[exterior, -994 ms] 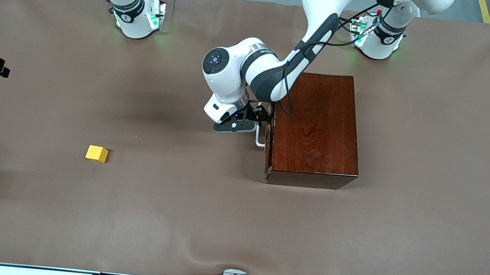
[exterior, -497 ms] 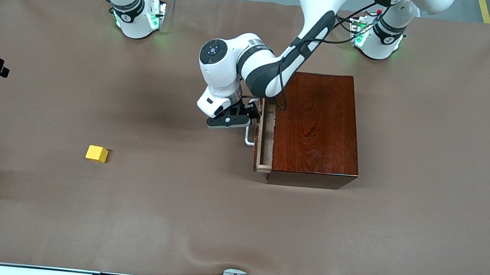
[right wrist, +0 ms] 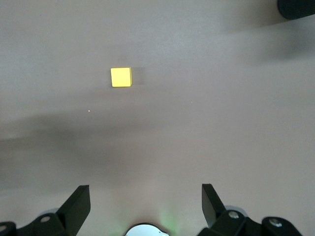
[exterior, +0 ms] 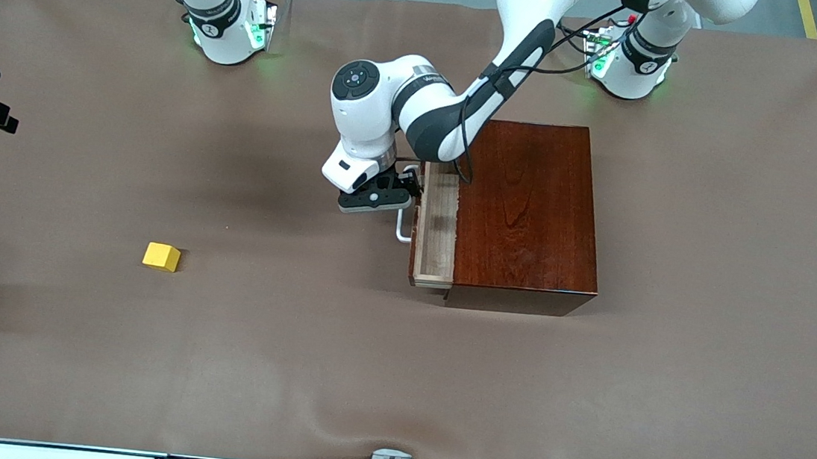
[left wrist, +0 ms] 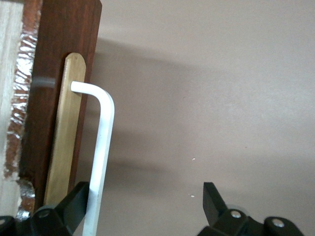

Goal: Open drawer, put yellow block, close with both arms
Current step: 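Pull the drawer open by its handle with the left gripper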

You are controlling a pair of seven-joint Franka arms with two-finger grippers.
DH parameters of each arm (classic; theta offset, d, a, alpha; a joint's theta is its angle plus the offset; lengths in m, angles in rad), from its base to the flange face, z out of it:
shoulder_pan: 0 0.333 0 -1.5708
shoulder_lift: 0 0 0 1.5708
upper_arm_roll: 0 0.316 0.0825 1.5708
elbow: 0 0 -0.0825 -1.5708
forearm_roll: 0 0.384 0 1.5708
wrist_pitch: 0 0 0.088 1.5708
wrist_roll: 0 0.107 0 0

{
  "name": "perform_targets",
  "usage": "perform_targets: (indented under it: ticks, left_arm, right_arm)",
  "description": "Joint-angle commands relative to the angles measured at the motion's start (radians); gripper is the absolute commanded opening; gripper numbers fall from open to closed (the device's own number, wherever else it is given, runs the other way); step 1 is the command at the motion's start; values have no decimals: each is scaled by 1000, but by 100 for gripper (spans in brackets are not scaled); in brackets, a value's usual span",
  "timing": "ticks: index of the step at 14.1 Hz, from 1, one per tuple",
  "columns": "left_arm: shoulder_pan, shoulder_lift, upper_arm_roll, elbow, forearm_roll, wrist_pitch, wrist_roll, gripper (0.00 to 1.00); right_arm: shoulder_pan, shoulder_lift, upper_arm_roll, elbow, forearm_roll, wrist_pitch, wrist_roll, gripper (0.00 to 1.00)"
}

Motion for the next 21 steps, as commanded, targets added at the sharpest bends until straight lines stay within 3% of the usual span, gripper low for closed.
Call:
perform_targets:
  ticks: [1, 8, 12, 16, 18, 21]
  left_arm:
    - [-7, 56, -12, 65, 5, 59, -44, 100]
    - [-7, 78, -10, 138, -46, 65, -61, 100]
    - [-8, 82, -12, 145, -47, 97, -80, 100]
    - [-10, 85, -12, 145, -47, 124, -93, 100]
    - [-12, 92, -12, 145, -47, 148, -107, 100]
    - [-13, 92, -12, 145, -47, 171, -124, 100]
  right_arm:
    - [-44, 13, 17, -1, -15, 2, -4, 100]
    - [-69, 49, 17, 8, -5, 32, -95, 100]
    - [-58, 78, 23, 18, -44, 31, -111, 100]
    - [-58, 154, 22, 116, -57, 28, -174, 100]
    - [-60, 157, 23, 114, -92, 29, -168, 100]
    - [-61, 196, 23, 113, -78, 37, -167, 100]
